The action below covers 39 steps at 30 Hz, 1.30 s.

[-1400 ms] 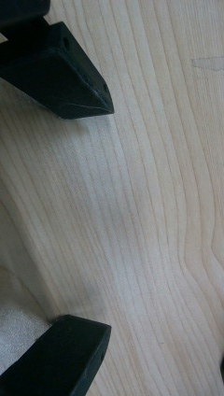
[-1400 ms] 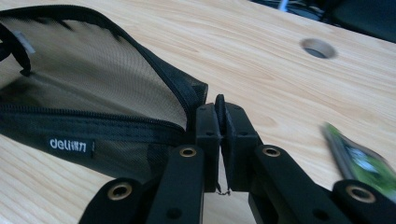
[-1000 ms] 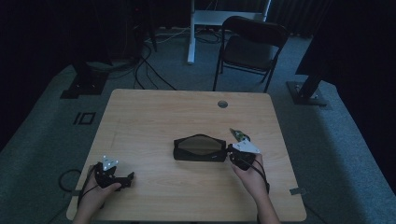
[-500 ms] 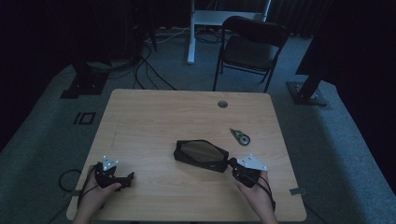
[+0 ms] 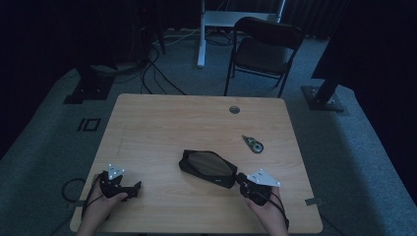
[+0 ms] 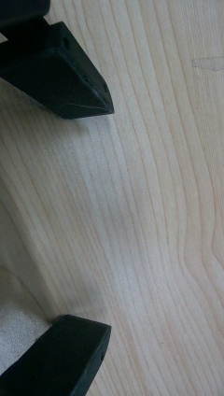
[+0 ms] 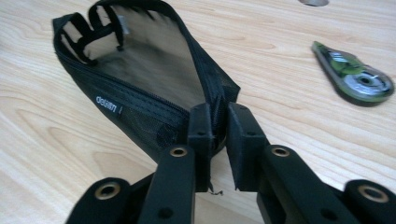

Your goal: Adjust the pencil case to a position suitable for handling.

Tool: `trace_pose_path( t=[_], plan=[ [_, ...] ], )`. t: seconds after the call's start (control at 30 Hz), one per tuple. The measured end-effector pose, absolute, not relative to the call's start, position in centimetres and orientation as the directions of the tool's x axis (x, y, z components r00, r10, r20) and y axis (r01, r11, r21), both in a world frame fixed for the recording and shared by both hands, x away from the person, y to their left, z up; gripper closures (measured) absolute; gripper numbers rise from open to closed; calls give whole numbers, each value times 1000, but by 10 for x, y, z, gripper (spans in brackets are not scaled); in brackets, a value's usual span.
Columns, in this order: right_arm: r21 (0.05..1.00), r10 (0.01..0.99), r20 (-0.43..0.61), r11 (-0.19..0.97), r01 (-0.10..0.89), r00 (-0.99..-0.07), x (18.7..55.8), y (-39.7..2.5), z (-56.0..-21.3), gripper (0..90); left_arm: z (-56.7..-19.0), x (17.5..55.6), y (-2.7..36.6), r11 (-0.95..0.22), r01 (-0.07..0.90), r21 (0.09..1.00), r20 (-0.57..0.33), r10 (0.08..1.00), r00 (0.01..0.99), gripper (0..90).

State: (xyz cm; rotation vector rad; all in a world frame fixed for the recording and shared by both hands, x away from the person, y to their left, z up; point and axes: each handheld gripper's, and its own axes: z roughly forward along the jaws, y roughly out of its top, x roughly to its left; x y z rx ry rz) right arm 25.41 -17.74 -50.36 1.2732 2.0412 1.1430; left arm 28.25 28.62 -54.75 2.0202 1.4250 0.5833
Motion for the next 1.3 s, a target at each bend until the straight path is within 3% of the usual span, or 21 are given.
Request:
trace_pose_path(
  t=[0.23,0.37,0.5,0.53,0.67,0.77,0.83,0.93,1.3],
  plan=[
    [840,876,56,218,497,-479,251,-172,-505,778,-548,283,286,-251,684,685,16,944,330,1],
    [839,863,72,219,498,-501,251,-169,-505,680,-547,283,286,-251,684,685,16,944,330,1],
    [863,855,53,220,455,-515,254,-176,-501,520,-547,283,286,-250,685,685,17,944,328,2],
    [863,855,53,220,455,-515,254,-176,-501,520,-547,283,286,-250,685,685,17,944,328,2],
    [885,868,105,141,444,-485,259,-185,-494,411,-546,282,277,-325,634,702,71,918,391,2],
    [898,871,106,124,423,-479,261,-188,-488,392,-541,281,267,-324,610,723,40,901,432,2],
    [907,873,78,138,397,-481,262,-189,-485,291,-537,280,259,-328,582,744,21,882,470,2],
    [911,881,117,88,403,-458,263,-192,-479,311,-532,281,247,-336,549,765,8,858,514,2],
    [921,911,60,107,375,-408,260,-209,-467,240,-525,300,208,-392,492,777,57,823,566,2]
  ],
)
